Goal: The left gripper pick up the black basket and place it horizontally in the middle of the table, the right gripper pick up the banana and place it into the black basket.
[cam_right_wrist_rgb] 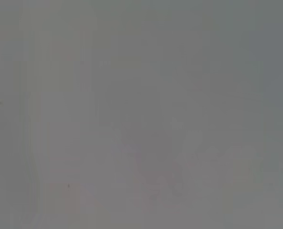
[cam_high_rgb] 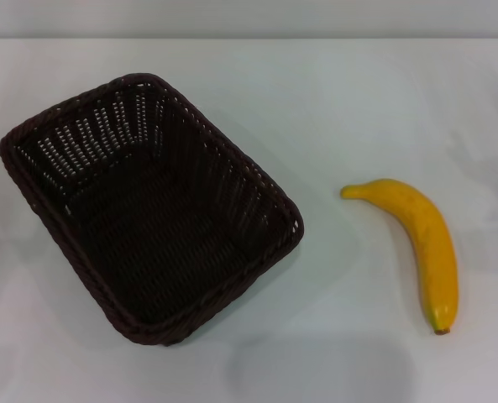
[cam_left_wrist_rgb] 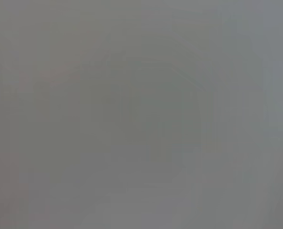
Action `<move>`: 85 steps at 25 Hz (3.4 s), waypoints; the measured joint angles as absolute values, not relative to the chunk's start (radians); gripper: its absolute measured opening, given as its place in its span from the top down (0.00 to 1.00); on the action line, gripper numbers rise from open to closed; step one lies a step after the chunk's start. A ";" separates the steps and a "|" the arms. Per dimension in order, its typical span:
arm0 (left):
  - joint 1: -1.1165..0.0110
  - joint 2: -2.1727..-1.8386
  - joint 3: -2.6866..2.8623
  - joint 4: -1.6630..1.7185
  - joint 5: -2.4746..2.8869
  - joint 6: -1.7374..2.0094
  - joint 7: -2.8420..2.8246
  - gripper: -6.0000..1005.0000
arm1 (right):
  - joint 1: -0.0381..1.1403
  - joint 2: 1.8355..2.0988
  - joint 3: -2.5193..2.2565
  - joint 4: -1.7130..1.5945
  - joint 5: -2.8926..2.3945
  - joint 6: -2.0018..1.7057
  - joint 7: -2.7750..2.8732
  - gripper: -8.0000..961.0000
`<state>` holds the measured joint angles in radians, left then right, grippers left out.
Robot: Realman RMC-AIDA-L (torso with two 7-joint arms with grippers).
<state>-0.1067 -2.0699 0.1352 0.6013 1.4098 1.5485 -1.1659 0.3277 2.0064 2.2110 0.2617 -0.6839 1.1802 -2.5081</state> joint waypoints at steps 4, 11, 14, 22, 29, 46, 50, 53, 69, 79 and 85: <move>-0.108 -2.069 0.133 0.601 1.410 1.549 -1.166 0.16 | 0.327 2.006 2.215 0.259 -0.683 1.180 -2.508 0.12; -0.107 -2.065 0.133 0.607 1.410 1.549 -1.195 0.16 | 0.327 2.006 2.217 0.251 -0.683 1.183 -2.508 0.12; -0.107 -2.063 0.137 0.642 1.421 1.549 -1.232 0.16 | 0.328 2.006 2.217 0.249 -0.682 1.183 -2.511 0.12; -0.122 -2.017 0.140 0.860 1.530 1.540 -1.521 0.16 | 0.331 2.006 2.217 0.248 -0.682 1.181 -2.515 0.12; -0.209 -1.902 0.182 1.009 1.834 1.540 -1.831 0.16 | 0.335 2.006 2.217 0.248 -0.683 1.180 -2.517 0.12; -0.489 -1.728 0.581 1.018 2.102 1.545 -2.011 0.19 | 0.337 2.008 2.218 0.257 -0.646 1.178 -2.517 0.12; -0.555 -1.709 0.668 0.972 2.158 1.546 -2.024 0.22 | 0.345 2.008 2.218 0.260 -0.613 1.181 -2.515 0.12; -0.606 -1.704 0.744 0.951 2.246 1.547 -2.032 0.24 | 0.339 2.008 2.218 0.275 -0.605 1.185 -2.504 0.12; -0.659 -1.746 0.851 0.876 2.304 1.461 -1.946 0.34 | 0.324 2.006 2.217 0.276 -0.583 1.186 -2.456 0.12; -0.652 -1.787 0.848 0.847 2.297 1.415 -1.839 0.13 | 0.328 2.006 2.218 0.275 -0.583 1.184 -2.441 0.12; -0.663 -1.791 0.841 0.801 2.279 1.389 -1.785 0.11 | 0.324 2.007 2.218 0.274 -0.583 1.184 -2.418 0.12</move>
<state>-0.6631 -1.7912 0.8406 0.8008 2.2791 1.3886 -1.7855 0.3238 2.0071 2.2181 0.2737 -0.5829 1.1841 -2.4180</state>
